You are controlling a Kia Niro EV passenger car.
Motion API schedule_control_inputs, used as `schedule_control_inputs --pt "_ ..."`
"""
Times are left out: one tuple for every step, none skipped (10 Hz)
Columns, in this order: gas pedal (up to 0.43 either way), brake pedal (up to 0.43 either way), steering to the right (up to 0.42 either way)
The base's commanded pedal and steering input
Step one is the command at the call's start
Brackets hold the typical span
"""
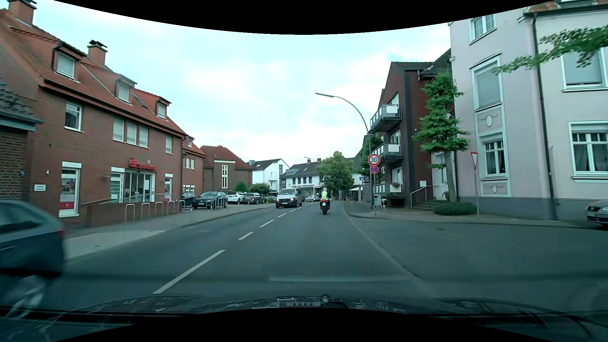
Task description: Follow the waypoints while adhering to traffic rules and regulations
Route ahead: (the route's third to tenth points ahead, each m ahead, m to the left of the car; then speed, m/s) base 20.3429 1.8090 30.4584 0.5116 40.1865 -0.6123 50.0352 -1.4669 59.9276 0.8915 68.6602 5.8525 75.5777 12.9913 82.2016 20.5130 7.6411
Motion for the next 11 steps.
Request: schedule_control_inputs --pt "0.15 0.0 0.012" --pt "0.15 0.0 0.014" --pt "0.15 0.0 0.015" --pt "0.15 0.0 0.017" --pt "0.15 0.0 0.018" --pt "0.15 0.0 0.019" --pt "0.15 0.0 0.02" --pt "0.15 0.0 0.02" --pt "0.15 0.0 0.02" --pt "0.15 0.0 0.02" --pt "0.15 0.0 0.02"
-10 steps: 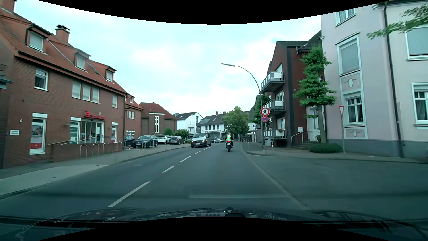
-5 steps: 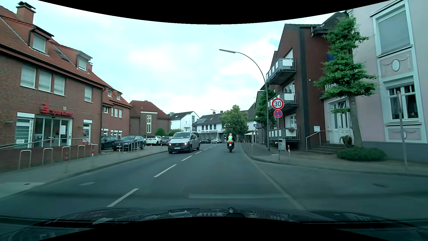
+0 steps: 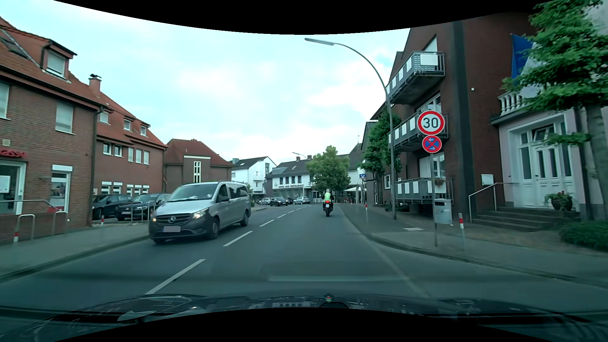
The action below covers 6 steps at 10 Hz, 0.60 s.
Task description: Follow the waypoints while adhering to traffic rules and regulations
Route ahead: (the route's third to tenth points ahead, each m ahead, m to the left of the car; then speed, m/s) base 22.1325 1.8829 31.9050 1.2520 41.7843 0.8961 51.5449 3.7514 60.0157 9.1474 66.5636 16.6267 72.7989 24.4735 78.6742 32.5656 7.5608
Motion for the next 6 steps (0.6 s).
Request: schedule_control_inputs --pt "0.15 0.0 0.02" --pt "0.15 0.0 0.02" --pt "0.15 0.0 0.021" --pt "0.15 0.0 0.02" --pt "0.15 0.0 0.021" --pt "0.15 0.0 0.021"
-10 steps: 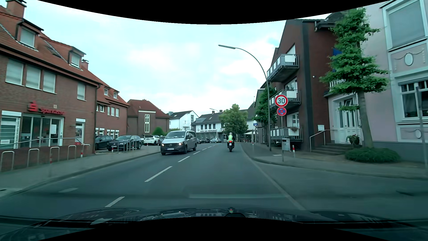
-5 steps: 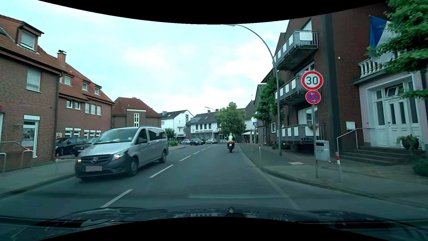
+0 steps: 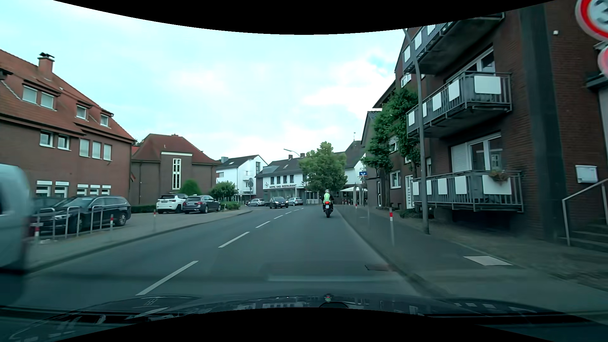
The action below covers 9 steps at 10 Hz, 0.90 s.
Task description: Follow the waypoints while adhering to traffic rules and regulations
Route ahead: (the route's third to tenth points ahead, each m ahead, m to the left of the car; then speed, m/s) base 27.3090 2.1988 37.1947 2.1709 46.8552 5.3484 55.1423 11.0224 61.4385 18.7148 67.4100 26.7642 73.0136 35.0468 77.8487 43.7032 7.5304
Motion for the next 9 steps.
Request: schedule_control_inputs --pt "0.15 0.0 0.02" --pt "0.15 0.0 0.018" --pt "0.15 0.0 0.016" --pt "0.15 0.0 0.016" --pt "0.15 0.0 0.016" --pt "0.15 0.0 0.016" --pt "0.138 0.0 0.016" --pt "0.138 0.0 0.016" --pt "0.138 0.0 0.016"
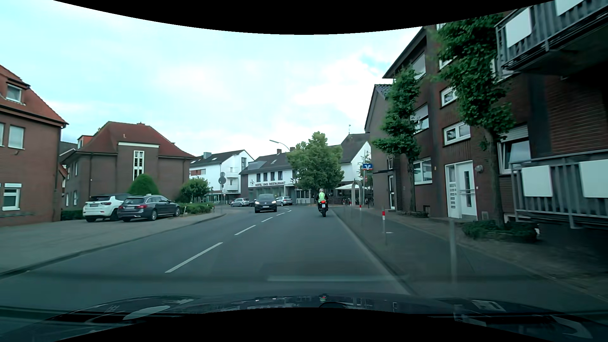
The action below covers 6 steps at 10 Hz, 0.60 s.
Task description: Follow the waypoints while adhering to traffic rules and regulations
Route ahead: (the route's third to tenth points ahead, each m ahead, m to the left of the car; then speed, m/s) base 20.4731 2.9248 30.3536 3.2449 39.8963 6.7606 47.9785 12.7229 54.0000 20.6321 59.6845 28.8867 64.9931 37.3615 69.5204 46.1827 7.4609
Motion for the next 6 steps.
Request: schedule_control_inputs --pt "0.138 0.0 0.016" --pt "0.138 0.0 0.013" --pt "0.138 0.0 0.009" --pt "0.138 0.0 0.01" --pt "0.138 0.0 0.01" --pt "0.138 0.0 0.009"
